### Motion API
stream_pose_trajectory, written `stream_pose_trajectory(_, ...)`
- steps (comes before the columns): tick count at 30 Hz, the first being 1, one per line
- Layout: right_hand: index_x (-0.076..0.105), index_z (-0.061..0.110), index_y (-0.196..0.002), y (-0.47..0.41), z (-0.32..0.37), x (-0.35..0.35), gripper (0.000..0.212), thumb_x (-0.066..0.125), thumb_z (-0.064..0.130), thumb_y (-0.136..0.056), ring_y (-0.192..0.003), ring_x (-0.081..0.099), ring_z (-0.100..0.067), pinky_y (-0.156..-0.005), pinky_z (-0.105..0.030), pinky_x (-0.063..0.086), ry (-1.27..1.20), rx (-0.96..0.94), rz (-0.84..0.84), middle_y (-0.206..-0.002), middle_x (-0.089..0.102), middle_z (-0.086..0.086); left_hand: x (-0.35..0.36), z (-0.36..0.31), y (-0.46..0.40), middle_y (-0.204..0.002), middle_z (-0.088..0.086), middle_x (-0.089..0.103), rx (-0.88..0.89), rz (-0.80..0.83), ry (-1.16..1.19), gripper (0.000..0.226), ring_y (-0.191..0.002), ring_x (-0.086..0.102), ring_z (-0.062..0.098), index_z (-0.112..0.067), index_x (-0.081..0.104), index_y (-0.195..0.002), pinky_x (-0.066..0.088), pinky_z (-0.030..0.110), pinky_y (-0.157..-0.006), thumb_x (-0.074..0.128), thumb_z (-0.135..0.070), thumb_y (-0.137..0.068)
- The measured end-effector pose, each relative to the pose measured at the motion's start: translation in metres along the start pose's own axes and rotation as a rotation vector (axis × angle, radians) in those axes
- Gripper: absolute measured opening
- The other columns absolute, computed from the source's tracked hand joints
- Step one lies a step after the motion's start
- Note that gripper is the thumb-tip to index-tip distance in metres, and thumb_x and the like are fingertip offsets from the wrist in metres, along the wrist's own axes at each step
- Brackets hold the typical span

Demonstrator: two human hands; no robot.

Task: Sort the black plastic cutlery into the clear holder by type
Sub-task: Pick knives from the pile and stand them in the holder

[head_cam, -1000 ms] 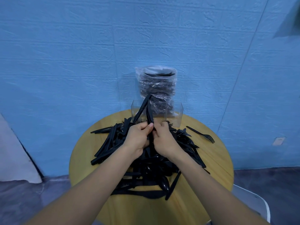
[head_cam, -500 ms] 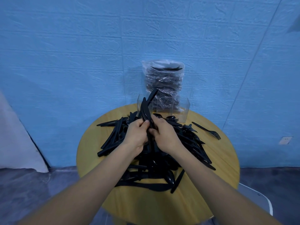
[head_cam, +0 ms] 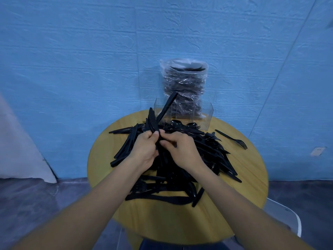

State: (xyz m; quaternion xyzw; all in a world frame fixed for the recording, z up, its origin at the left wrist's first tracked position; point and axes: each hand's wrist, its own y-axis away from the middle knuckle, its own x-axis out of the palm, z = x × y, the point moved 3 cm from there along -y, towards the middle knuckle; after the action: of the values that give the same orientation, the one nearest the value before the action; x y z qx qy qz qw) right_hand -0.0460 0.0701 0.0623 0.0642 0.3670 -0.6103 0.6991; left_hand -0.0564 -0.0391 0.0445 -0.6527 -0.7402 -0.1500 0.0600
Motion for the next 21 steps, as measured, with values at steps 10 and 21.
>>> stream_pose_trajectory(10,0.054,0.005,-0.126,0.006,-0.056,-0.002,0.044,0.062,0.030,-0.091,-0.110,0.052,-0.020,-0.086,-0.022,0.041,0.188,0.399,0.085,-0.118,0.056,-0.008,-0.052,0.005,-0.001,-0.076,0.006,0.049,-0.020,-0.211,0.003,0.027,-0.065,0.049,0.014,-0.008,0.048,-0.086,0.053,0.028,-0.062,0.029,-0.013,-0.104)
stream_pose_trajectory(21,0.053,0.007,-0.087,-0.017,-0.043,0.032,0.050,0.062,0.056,-0.082,-0.117,0.036,-0.031,-0.084,-0.034,0.040,0.397,0.542,0.008,-0.124,0.041,-0.016,-0.052,0.024,-0.004,-0.070,0.002,0.044,0.000,-0.195,-0.176,0.030,-0.057,0.038,0.010,-0.010,0.050,-0.084,0.042,0.023,-0.053,0.027,-0.014,-0.104)
